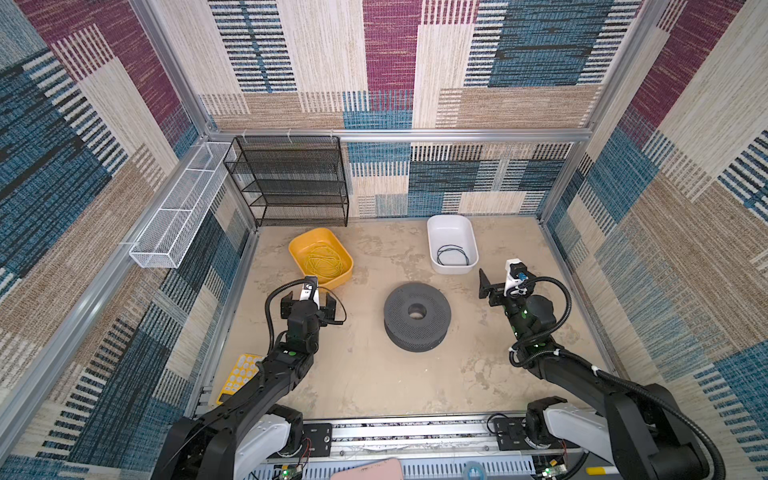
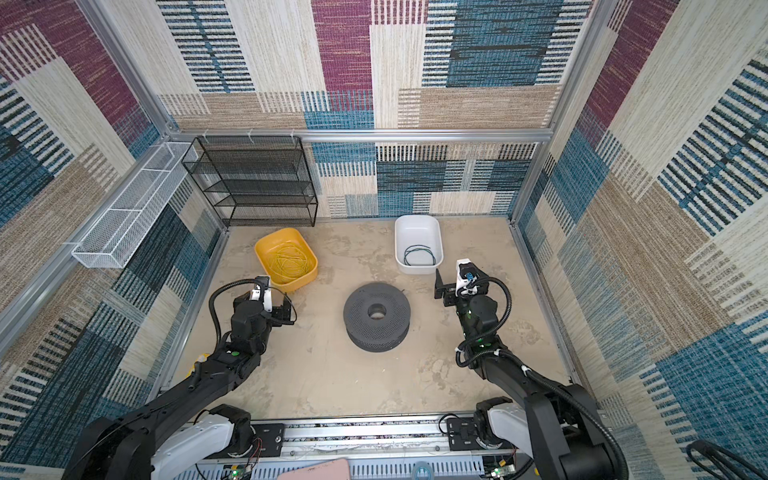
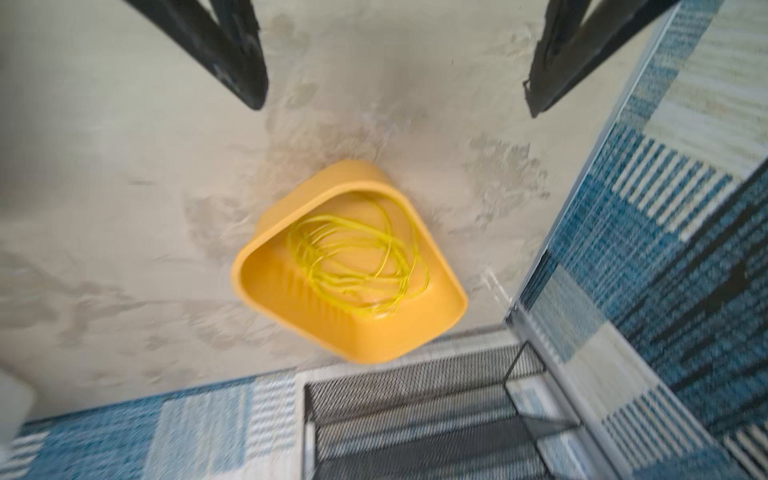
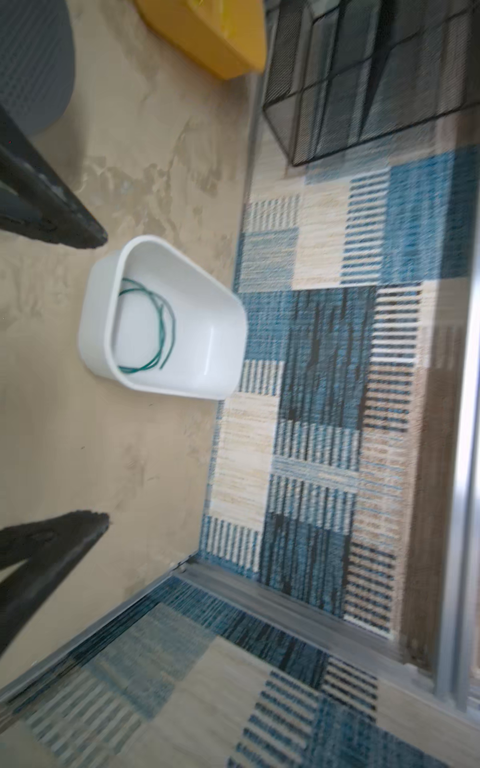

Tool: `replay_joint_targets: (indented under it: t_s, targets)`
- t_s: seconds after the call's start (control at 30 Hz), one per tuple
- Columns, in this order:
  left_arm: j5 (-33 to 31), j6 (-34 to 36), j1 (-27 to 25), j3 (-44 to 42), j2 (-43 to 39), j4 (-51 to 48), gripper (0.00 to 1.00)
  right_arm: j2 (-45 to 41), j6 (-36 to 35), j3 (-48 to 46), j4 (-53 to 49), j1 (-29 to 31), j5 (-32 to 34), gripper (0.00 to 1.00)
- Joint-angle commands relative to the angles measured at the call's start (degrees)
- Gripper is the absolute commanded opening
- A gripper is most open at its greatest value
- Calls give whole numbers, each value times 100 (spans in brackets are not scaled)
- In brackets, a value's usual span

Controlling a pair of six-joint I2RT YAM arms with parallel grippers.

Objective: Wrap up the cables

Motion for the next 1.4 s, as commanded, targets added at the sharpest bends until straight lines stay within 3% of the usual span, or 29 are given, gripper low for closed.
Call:
replay_joint_targets:
  t_s: [0.0,0.13,0.3,0.37,0.5,0.6,1.37]
  targets:
    - [660,-96,423,-115,508,1616,99,458,-196,-312,1382,-186,-105,99]
    - [1049,20,756,-191,1622,2660,99,1136,166,-591,2236,-495,-193,99]
    - [1573,-189,1185,-108,2748,3701,99,2251,464,-1054,4151,-732,-136,99]
    - [1836,-262,1266,214,2506,2636,99,1986,512,-879,3342,-749,-150,99]
    - [2499,-296,1509,767,2647,1740,99,2077,729,-399,2583,-833,137,99]
    - [2543,-331,1562,765,2703,1853,99,2089,841,-343,2486,-1018,-168,99]
    - [2517,-308,1556,755,2698,1877,99,2076,816,-355,2480,-1020,-189,100]
